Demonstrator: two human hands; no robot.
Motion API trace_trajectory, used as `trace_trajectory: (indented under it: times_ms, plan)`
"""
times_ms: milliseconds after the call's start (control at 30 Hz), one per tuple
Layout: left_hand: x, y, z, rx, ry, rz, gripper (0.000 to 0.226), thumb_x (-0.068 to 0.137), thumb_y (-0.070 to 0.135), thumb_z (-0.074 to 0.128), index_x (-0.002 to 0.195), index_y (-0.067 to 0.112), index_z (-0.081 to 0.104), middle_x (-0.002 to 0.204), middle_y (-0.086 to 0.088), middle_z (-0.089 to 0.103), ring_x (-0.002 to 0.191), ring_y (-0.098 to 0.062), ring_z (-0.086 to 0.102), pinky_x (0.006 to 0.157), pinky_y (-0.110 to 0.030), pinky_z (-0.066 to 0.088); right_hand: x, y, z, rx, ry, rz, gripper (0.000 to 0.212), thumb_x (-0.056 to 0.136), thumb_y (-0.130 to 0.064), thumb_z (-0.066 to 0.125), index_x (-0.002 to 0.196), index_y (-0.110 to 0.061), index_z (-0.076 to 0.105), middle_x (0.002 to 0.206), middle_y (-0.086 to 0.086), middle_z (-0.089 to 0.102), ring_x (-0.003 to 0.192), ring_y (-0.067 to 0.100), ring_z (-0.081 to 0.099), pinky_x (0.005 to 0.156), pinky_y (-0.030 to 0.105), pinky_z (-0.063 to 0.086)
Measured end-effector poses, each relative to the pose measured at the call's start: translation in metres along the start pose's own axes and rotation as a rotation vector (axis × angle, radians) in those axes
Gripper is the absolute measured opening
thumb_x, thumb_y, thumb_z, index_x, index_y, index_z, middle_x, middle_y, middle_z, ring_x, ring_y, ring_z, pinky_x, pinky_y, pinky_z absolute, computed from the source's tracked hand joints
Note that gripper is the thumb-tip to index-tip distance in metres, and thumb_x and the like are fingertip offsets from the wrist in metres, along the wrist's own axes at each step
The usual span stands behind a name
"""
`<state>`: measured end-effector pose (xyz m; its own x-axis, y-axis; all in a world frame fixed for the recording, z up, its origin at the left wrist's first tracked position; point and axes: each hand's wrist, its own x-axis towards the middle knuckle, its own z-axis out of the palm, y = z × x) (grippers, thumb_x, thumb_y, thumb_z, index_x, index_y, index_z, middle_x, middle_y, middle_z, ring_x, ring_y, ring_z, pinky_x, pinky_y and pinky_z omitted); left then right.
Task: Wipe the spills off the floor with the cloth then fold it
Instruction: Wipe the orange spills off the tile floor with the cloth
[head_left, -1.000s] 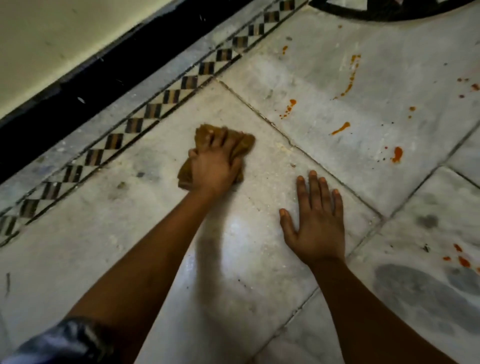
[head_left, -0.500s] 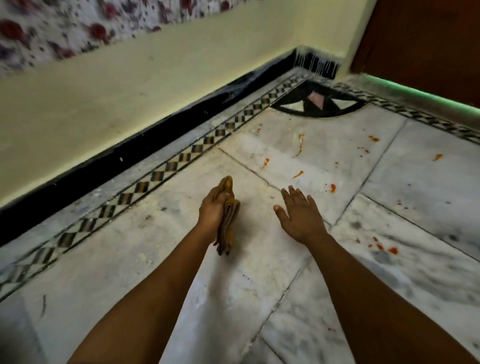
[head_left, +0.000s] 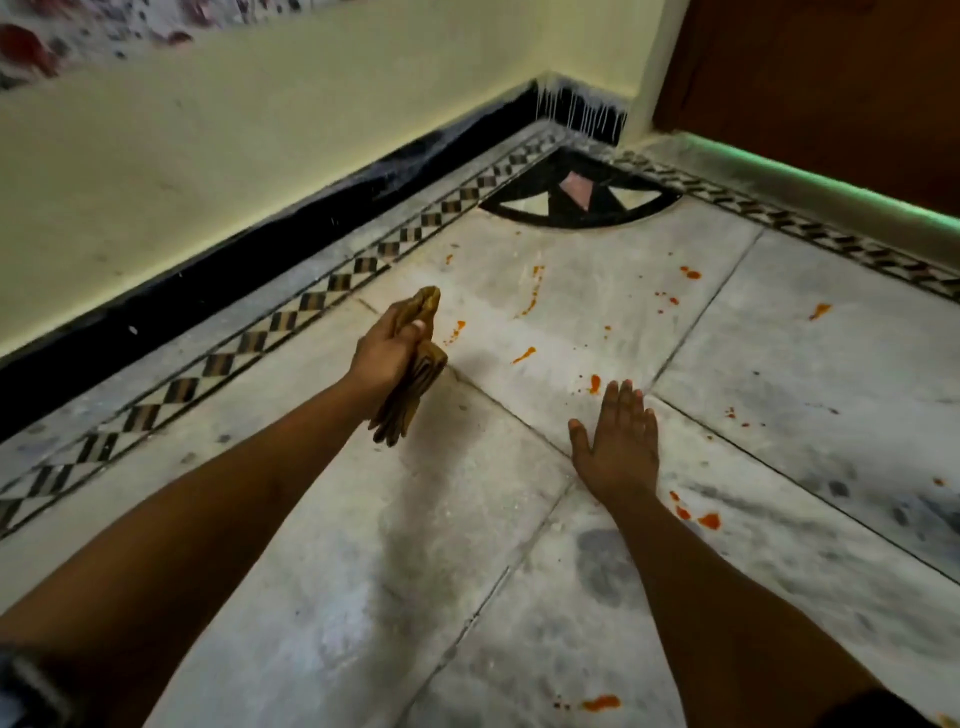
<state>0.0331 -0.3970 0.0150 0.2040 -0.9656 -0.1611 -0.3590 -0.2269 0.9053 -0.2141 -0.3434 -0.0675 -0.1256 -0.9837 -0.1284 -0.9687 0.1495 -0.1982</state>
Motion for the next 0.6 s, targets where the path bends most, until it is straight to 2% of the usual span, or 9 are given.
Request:
trace_trajectory:
  times_ms: [67,200,300,400,500,600]
  plan:
    - [0.016,-0.001,0.013,0.033,0.04,-0.011,0.037,0.098,0.024,0.044,0.135,0.025,0.046,0.135,-0.008,0.052,0.123,-0.026,0.047,0.102,-0.032,0.036,0.01,0.009,0.007,-0.026,-0.006,-0.036,0.082,0.082,-0.051,0.008,0.149,-0.003,0.0,0.158,0.016,-0.004,0.146,0.026,-0.005,0.115,0.035,-0.009]
    - [0.051,-0.007,0.023,0.155,0.078,0.024,0.038,0.098,0.028,0.042,0.136,0.026,0.044,0.134,-0.01,0.053,0.121,-0.028,0.049,0.1,-0.035,0.038,0.032,0.016,0.018,0.02,0.05,-0.004,0.081,0.084,-0.051,0.011,0.149,-0.003,0.002,0.158,0.015,-0.002,0.146,0.026,-0.003,0.115,0.034,-0.008]
    - [0.084,-0.01,0.03,0.387,0.144,0.08,0.045,0.095,0.038,0.038,0.139,0.028,0.04,0.132,-0.013,0.054,0.121,-0.034,0.05,0.1,-0.044,0.04,0.043,0.02,0.028,0.053,0.079,0.027,0.081,0.085,-0.051,0.011,0.149,-0.002,0.003,0.158,0.016,-0.001,0.146,0.025,-0.003,0.115,0.033,-0.008]
    - [0.115,-0.005,0.048,0.653,0.212,0.08,0.045,0.098,0.034,0.034,0.143,0.026,0.033,0.134,-0.015,0.053,0.121,-0.036,0.048,0.096,-0.045,0.037,0.056,0.025,0.039,0.044,0.076,0.05,0.085,0.083,-0.057,0.0,0.149,-0.004,0.001,0.158,0.014,-0.002,0.146,0.025,-0.004,0.114,0.033,-0.01]
    - [0.128,-0.018,0.072,0.929,0.123,0.111,0.047,0.098,0.035,0.033,0.144,0.027,0.03,0.138,-0.013,0.048,0.125,-0.035,0.043,0.101,-0.051,0.027,0.066,0.025,0.049,0.031,0.076,0.016,0.08,0.086,-0.055,0.004,0.149,-0.005,0.004,0.158,0.013,0.002,0.146,0.024,0.001,0.115,0.034,-0.007]
    - [0.13,-0.05,0.088,1.027,-0.052,0.107,0.053,0.097,0.051,0.025,0.148,0.036,0.019,0.156,-0.005,0.021,0.143,-0.029,0.013,0.11,-0.059,0.005,0.065,0.026,0.055,0.021,0.159,-0.005,0.077,0.089,-0.052,0.011,0.148,-0.003,0.016,0.156,0.016,0.016,0.145,0.027,0.013,0.116,0.037,0.002]
